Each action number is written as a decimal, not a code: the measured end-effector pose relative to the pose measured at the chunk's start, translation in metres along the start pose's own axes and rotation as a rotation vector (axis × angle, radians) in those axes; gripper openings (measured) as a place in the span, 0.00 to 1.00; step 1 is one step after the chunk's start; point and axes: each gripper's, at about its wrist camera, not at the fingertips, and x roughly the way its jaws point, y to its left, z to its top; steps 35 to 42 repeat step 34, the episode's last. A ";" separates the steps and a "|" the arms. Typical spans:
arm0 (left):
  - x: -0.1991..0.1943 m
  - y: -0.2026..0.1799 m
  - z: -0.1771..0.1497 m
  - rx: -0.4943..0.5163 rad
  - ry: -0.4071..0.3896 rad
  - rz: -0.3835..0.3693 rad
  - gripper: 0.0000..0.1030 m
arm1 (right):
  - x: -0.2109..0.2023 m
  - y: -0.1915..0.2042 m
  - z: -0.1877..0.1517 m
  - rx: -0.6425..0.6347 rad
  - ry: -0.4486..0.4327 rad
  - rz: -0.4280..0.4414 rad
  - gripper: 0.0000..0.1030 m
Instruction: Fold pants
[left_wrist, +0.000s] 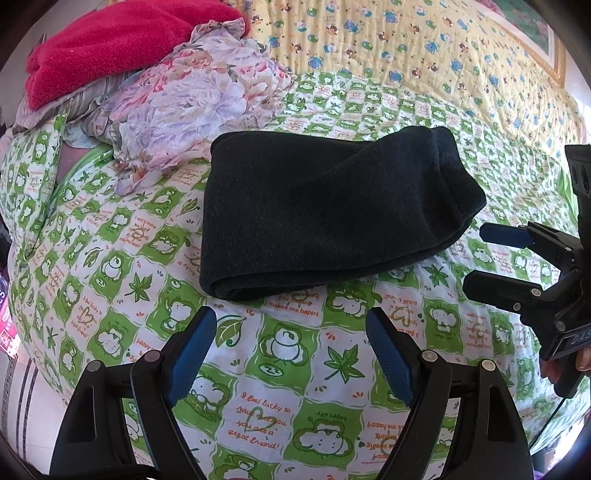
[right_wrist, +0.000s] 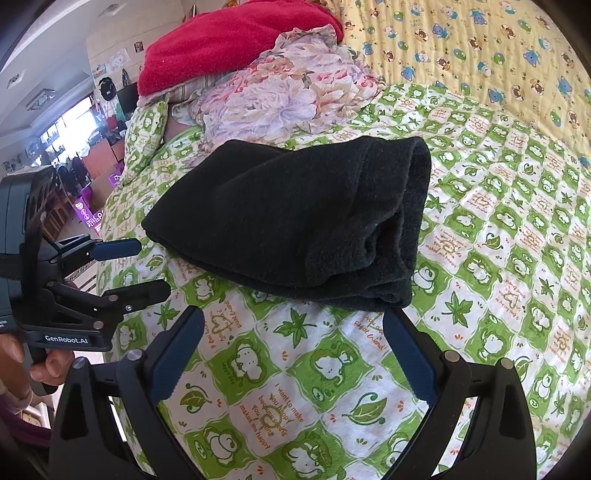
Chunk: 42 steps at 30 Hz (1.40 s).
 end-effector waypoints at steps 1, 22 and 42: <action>0.000 0.000 0.001 0.001 -0.002 0.000 0.81 | -0.001 -0.001 0.000 0.001 -0.002 0.000 0.94; -0.010 0.011 0.027 -0.069 -0.075 0.002 0.81 | -0.010 -0.017 0.009 0.083 -0.051 -0.013 0.94; -0.007 -0.001 0.030 -0.031 -0.069 -0.004 0.81 | -0.014 -0.017 0.009 0.074 -0.061 -0.013 0.94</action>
